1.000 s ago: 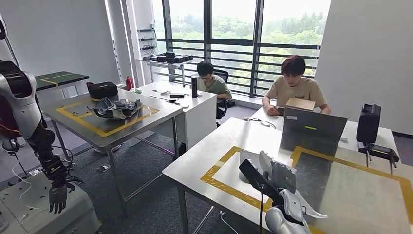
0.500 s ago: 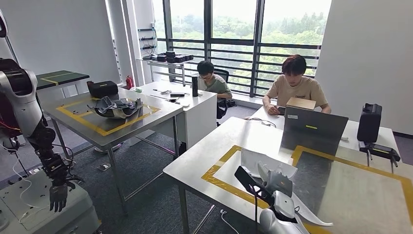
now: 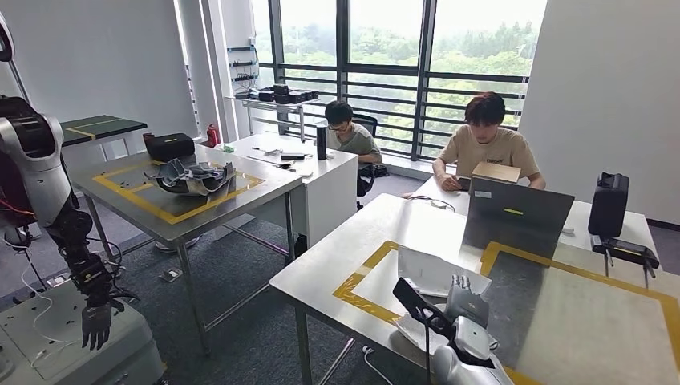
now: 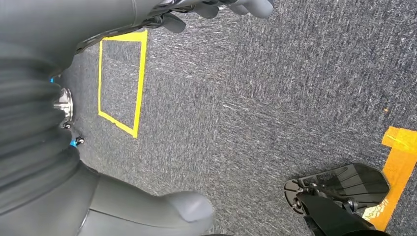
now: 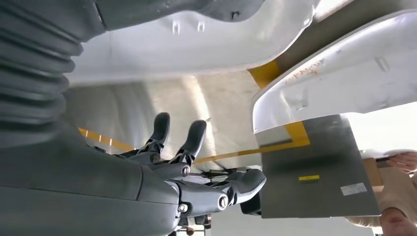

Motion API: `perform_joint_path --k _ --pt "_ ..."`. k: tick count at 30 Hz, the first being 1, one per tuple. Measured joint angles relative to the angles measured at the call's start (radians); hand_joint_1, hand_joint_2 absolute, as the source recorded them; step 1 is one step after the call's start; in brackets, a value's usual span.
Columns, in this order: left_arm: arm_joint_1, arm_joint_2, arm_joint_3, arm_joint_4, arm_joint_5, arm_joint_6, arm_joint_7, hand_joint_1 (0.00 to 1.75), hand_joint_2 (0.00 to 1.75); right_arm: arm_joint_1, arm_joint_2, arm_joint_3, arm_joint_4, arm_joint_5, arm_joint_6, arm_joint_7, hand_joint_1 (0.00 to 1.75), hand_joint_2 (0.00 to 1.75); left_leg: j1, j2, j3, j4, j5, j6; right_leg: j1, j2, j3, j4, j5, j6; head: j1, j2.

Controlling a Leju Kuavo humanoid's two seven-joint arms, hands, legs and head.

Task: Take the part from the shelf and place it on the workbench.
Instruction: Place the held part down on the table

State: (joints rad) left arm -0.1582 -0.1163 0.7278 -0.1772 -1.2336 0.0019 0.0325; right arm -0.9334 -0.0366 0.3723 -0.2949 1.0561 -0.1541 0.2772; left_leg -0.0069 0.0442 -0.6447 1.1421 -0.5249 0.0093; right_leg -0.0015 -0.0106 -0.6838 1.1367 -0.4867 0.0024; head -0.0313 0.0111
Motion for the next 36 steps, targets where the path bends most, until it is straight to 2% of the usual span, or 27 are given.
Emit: perform_joint_path --k 12,15,19,21,22,23,24,26,27,28,29,31,32,33,36 --pt "0.002 0.0 0.003 0.0 0.003 0.001 0.002 0.0 0.0 0.002 0.001 0.0 0.01 0.005 -0.004 -0.034 0.0 0.0 0.0 -0.001 0.009 -0.013 0.004 0.001 0.0 0.0 0.012 -0.017 0.004 0.003 0.0 0.0" --pt "0.003 0.0 0.01 0.0 0.004 0.01 0.016 0.0 0.0 0.002 0.007 0.0 0.01 0.001 -0.02 -0.071 0.0 0.0 -0.001 -0.001 0.009 -0.014 0.004 0.002 -0.001 0.0 0.013 -0.019 0.006 0.005 0.0 0.0" --pt "0.006 0.002 0.017 0.0 0.004 0.013 0.021 0.0 0.0 0.002 0.03 -0.011 0.009 -0.02 -0.063 -0.151 0.0 0.0 -0.006 -0.003 0.008 -0.014 0.007 0.011 -0.005 -0.002 0.016 -0.027 0.014 0.014 0.0 0.0" --pt "0.007 0.002 0.019 0.0 0.004 0.013 0.021 0.0 0.0 0.002 0.044 -0.019 0.003 -0.028 -0.088 -0.197 0.0 0.0 -0.003 -0.002 0.012 -0.027 0.018 0.017 -0.005 -0.002 0.018 -0.033 0.018 0.02 0.0 0.0" --pt "0.007 0.002 0.019 0.0 0.004 0.013 0.021 0.0 0.0 0.001 0.051 -0.021 -0.001 -0.03 -0.102 -0.221 0.0 0.0 0.0 -0.001 0.016 -0.039 0.027 0.022 -0.005 -0.001 0.017 -0.03 0.013 0.023 0.0 0.0" --pt "0.007 0.001 0.019 0.0 0.004 0.013 0.021 0.0 0.0 -0.001 0.057 -0.023 -0.006 -0.032 -0.115 -0.246 0.0 0.0 0.003 0.0 0.019 -0.052 0.037 0.027 -0.005 0.001 0.01 -0.014 -0.004 0.026 0.0 0.0" --pt "0.007 0.001 0.019 0.0 0.003 0.013 0.021 0.0 0.0 -0.002 0.063 -0.025 -0.011 -0.034 -0.128 -0.272 0.0 0.0 0.007 0.002 0.022 -0.064 0.046 0.031 -0.005 0.004 -0.003 0.02 -0.031 0.028 0.0 0.0" --pt "0.007 0.001 0.019 0.0 0.002 0.014 0.021 0.0 0.0 -0.002 0.075 -0.025 -0.018 -0.04 -0.146 -0.322 0.0 0.0 0.007 0.003 0.02 -0.072 0.054 0.034 -0.008 0.008 -0.043 0.128 -0.093 0.033 0.0 0.0" --pt "0.007 0.001 0.019 0.0 0.0 0.014 0.021 0.0 0.0 -0.001 0.082 -0.025 -0.022 -0.046 -0.153 -0.344 0.0 0.0 0.007 0.003 0.018 -0.072 0.057 0.033 -0.011 0.008 -0.057 0.173 -0.108 0.036 0.0 0.0" --pt "0.008 0.001 0.019 0.0 -0.001 0.015 0.021 0.0 0.0 0.0 0.088 -0.025 -0.026 -0.052 -0.159 -0.364 0.0 0.0 0.008 0.002 0.015 -0.072 0.059 0.031 -0.015 0.008 -0.059 0.191 -0.108 0.039 0.001 0.0" --pt "0.009 0.001 0.019 0.0 -0.001 0.015 0.021 0.0 0.0 0.001 0.094 -0.025 -0.031 -0.06 -0.164 -0.383 0.0 0.0 0.01 0.002 0.012 -0.071 0.062 0.028 -0.018 0.008 -0.043 0.173 -0.091 0.043 0.0 0.0" --pt "0.009 0.001 0.019 0.0 -0.004 0.015 0.021 0.0 0.0 0.002 0.106 -0.025 -0.048 -0.084 -0.174 -0.431 0.0 0.0 0.015 0.002 0.005 -0.067 0.066 0.018 -0.026 0.002 0.03 0.052 -0.044 0.05 0.001 0.0" --pt "0.01 0.001 0.019 0.0 -0.006 0.015 0.021 0.0 0.0 0.002 0.113 -0.025 -0.058 -0.097 -0.177 -0.454 0.0 0.0 0.015 0.002 0.002 -0.064 0.069 0.011 -0.025 0.001 0.061 -0.003 -0.025 0.049 0.0 0.0" --pt "0.01 0.002 0.019 0.0 -0.008 0.015 0.022 0.0 0.0 0.002 0.12 -0.025 -0.067 -0.108 -0.178 -0.475 0.0 0.0 0.015 0.001 -0.001 -0.062 0.071 0.004 -0.024 0.001 0.08 -0.039 -0.016 0.044 0.0 0.0" --pt "0.011 0.002 0.02 0.0 -0.016 0.015 0.023 0.0 0.0 0.003 0.136 -0.025 -0.097 -0.133 -0.18 -0.516 0.0 0.0 0.016 0.001 -0.006 -0.066 0.086 -0.021 -0.017 0.009 0.076 -0.057 -0.005 0.013 0.0 0.0"
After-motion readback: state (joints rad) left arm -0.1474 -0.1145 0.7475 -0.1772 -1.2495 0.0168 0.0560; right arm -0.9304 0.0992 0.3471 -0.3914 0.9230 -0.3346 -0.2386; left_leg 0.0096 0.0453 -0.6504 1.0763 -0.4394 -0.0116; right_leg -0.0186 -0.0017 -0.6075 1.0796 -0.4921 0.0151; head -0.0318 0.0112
